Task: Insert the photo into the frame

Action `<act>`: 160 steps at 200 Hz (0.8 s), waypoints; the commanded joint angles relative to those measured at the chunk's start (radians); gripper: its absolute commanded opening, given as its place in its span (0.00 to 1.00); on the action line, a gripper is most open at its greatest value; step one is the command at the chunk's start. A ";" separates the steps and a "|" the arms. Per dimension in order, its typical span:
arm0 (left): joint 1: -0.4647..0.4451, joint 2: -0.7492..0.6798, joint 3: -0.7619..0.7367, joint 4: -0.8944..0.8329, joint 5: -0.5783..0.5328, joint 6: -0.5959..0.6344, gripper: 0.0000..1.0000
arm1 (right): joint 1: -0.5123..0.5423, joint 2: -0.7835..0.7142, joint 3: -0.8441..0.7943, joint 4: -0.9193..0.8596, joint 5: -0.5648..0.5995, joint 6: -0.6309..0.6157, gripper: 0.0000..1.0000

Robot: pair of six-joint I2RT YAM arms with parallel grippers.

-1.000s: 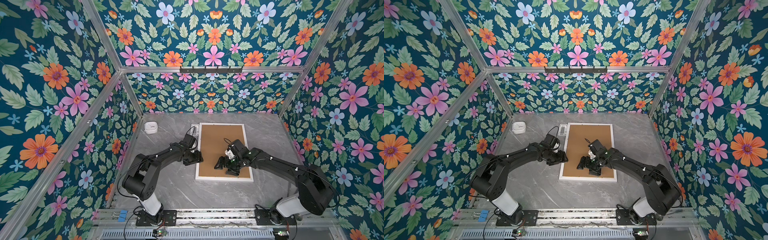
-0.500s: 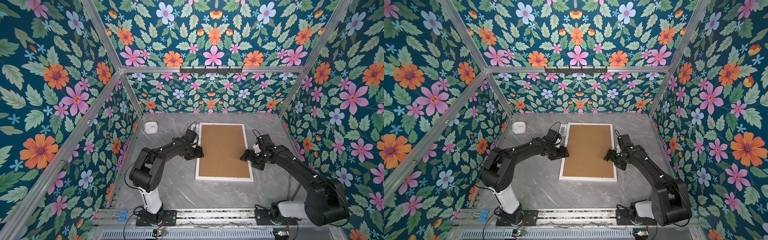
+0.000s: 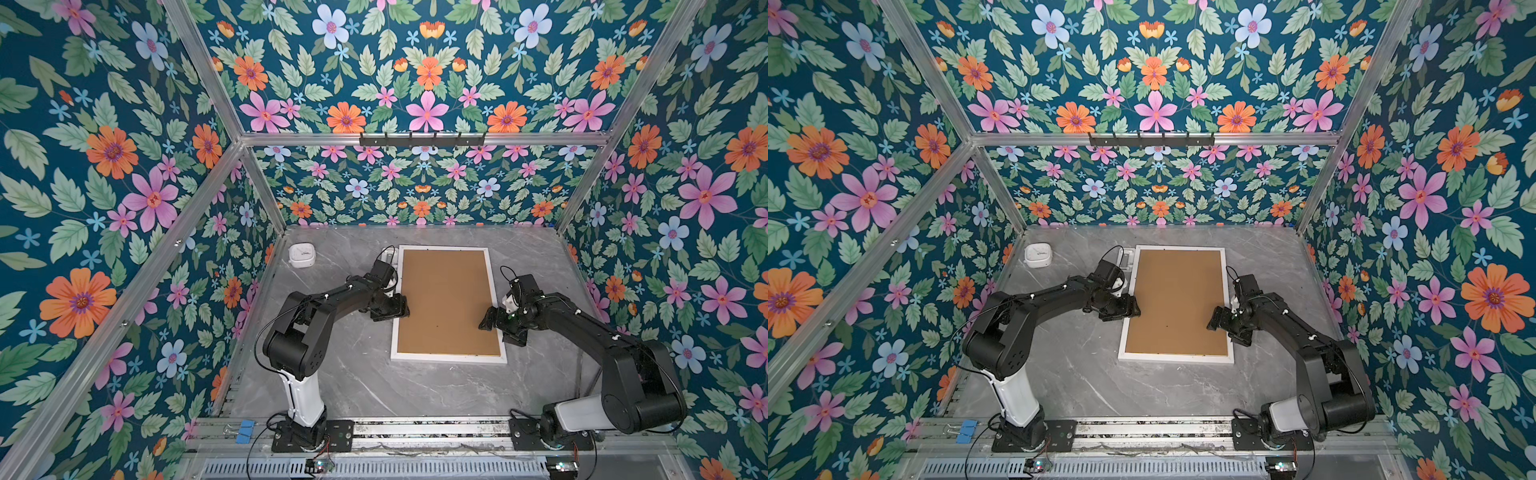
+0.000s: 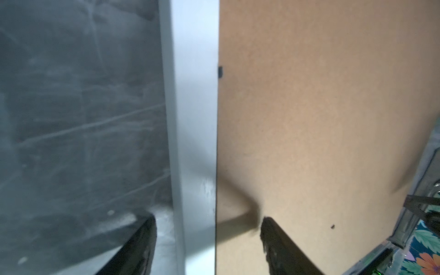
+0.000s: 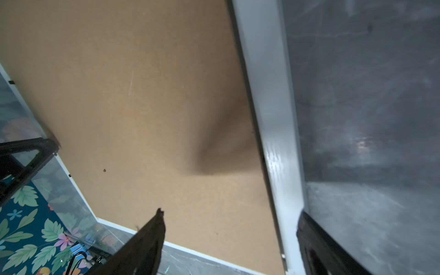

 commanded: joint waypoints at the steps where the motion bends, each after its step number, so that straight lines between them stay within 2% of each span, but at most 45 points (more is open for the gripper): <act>1: 0.001 0.005 -0.010 0.022 0.039 0.004 0.73 | 0.002 0.007 -0.008 0.037 -0.056 -0.014 0.86; 36: 0.001 0.000 -0.034 0.061 0.069 -0.020 0.73 | 0.007 0.017 -0.018 0.065 -0.086 -0.009 0.86; 66: -0.002 -0.001 -0.048 0.091 0.092 -0.042 0.72 | 0.033 0.032 -0.014 0.071 -0.068 -0.007 0.86; 116: -0.015 -0.005 -0.058 0.113 0.105 -0.065 0.71 | 0.102 0.072 0.033 -0.011 0.106 -0.005 0.86; 160: -0.019 -0.013 -0.064 0.109 0.096 -0.066 0.71 | 0.122 0.085 0.040 -0.036 0.158 0.003 0.85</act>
